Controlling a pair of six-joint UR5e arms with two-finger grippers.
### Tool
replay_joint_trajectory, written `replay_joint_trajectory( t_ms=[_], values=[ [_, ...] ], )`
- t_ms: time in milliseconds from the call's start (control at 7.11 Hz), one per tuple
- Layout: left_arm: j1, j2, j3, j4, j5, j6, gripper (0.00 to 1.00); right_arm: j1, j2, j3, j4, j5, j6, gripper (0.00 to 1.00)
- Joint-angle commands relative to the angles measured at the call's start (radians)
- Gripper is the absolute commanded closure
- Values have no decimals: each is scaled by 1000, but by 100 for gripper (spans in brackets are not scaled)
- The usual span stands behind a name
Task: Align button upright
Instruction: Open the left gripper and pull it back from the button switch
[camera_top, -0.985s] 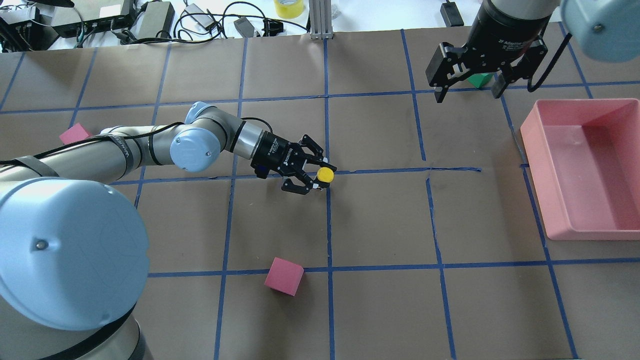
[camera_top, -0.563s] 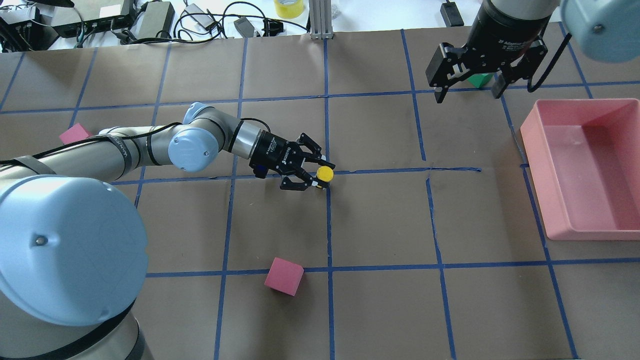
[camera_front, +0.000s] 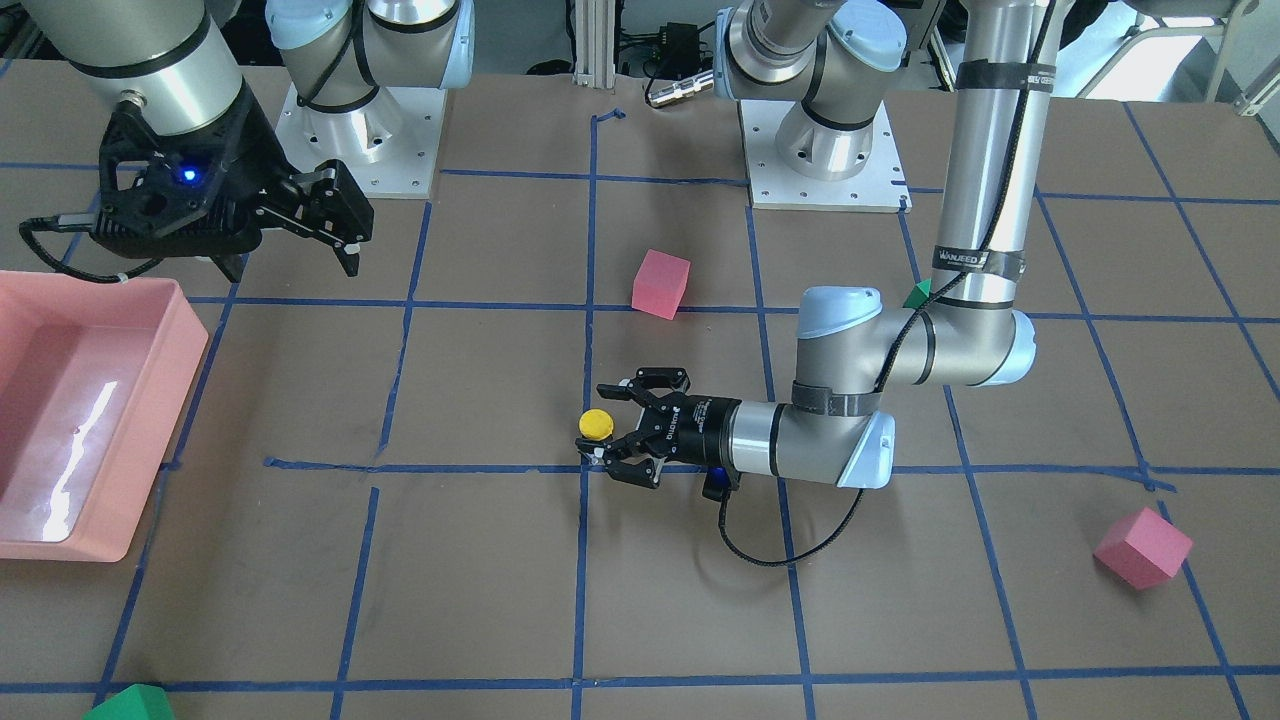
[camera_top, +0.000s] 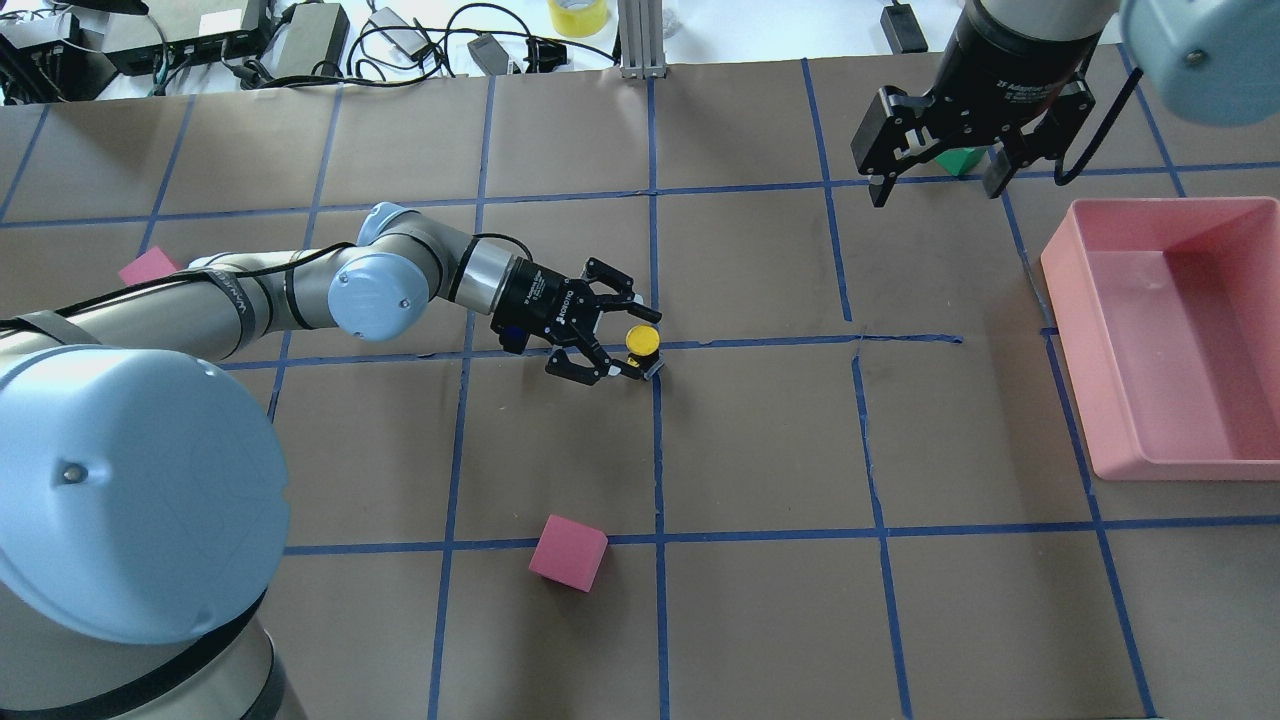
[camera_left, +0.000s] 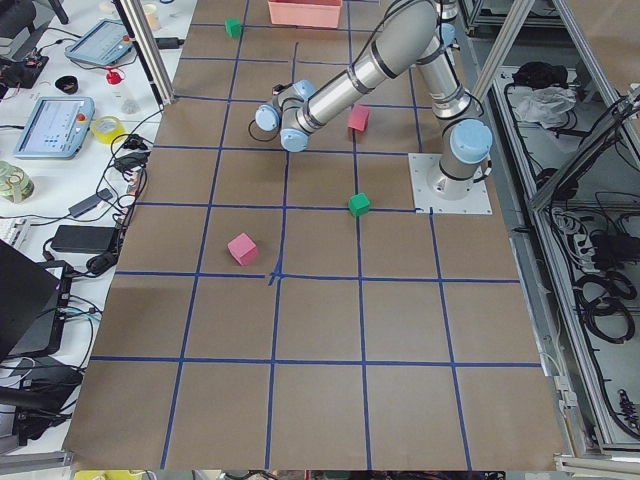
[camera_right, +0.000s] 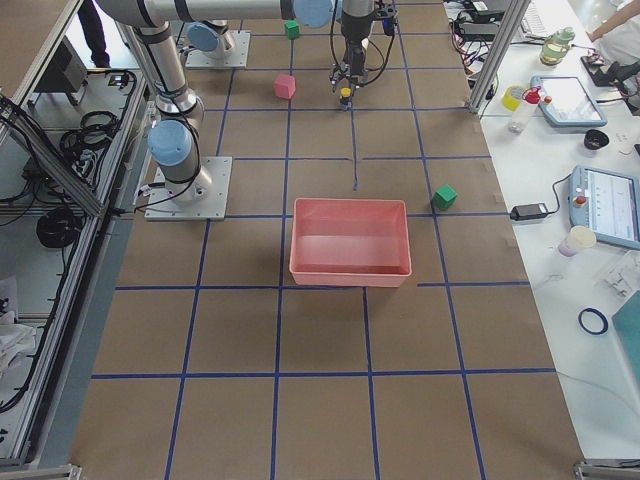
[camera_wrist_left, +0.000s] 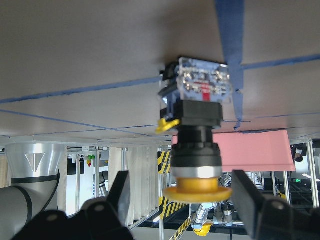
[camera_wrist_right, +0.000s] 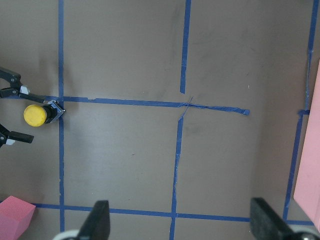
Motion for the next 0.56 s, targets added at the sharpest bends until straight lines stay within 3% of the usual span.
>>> replay_joint_trajectory(
  t_ms=[0,281,422],
  values=[
    [34,71,37,10,56,-66,5,0,0,1,0,0,0,0],
    [42,154,143,8,272,-152,1,0,0,1,0,0,0,0],
    [40,205,149,19,398,-36,0,0,0,1,0,0,0,0]
  ],
)
